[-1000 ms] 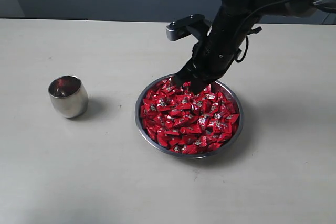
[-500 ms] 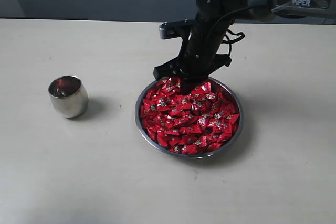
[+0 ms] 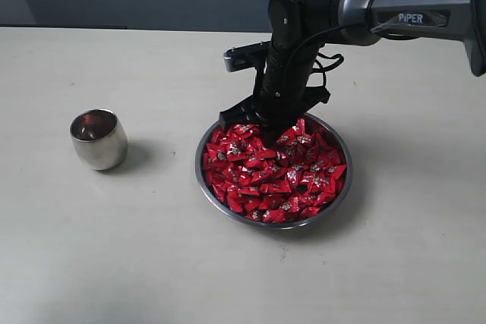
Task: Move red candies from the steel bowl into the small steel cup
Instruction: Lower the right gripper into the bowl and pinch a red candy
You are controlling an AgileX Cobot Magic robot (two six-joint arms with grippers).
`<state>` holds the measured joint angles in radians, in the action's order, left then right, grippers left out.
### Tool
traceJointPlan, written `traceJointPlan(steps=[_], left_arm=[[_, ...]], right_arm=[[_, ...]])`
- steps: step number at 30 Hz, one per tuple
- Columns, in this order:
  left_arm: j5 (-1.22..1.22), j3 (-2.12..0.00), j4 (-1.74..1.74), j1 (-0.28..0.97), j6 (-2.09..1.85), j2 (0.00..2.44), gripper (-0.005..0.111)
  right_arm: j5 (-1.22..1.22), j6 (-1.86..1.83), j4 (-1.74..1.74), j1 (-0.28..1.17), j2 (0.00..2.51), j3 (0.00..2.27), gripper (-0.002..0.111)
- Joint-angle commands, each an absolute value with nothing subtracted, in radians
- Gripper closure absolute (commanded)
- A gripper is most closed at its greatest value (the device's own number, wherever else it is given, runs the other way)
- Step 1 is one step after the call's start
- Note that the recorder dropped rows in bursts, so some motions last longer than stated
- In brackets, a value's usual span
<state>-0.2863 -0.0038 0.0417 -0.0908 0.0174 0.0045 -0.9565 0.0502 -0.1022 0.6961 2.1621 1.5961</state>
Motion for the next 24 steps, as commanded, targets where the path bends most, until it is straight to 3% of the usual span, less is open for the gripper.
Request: traceJointPlan(steps=[1, 4, 6, 13, 24], left_arm=[[-0.284, 0.000, 0.042, -0.083, 0.020, 0.000, 0.106], [-0.284, 0.000, 0.042, -0.083, 0.020, 0.000, 0.106], [-0.284, 0.000, 0.042, -0.083, 0.020, 0.000, 0.106], [-0.284, 0.000, 0.042, -0.083, 0.020, 0.000, 0.106], [-0.284, 0.000, 0.042, -0.083, 0.020, 0.000, 0.106]], right_arm=[[-0.985, 0.035, -0.106, 0.693, 2.160, 1.601, 0.078], [-0.983, 0.051, -0.106, 0.693, 2.160, 1.601, 0.057], [-0.980, 0.071, -0.121, 0.693, 2.160, 1.601, 0.053], [-0.937, 0.105, -0.125, 0.693, 2.160, 1.601, 0.066], [-0.937, 0.111, -0.123, 0.693, 2.160, 1.601, 0.066]])
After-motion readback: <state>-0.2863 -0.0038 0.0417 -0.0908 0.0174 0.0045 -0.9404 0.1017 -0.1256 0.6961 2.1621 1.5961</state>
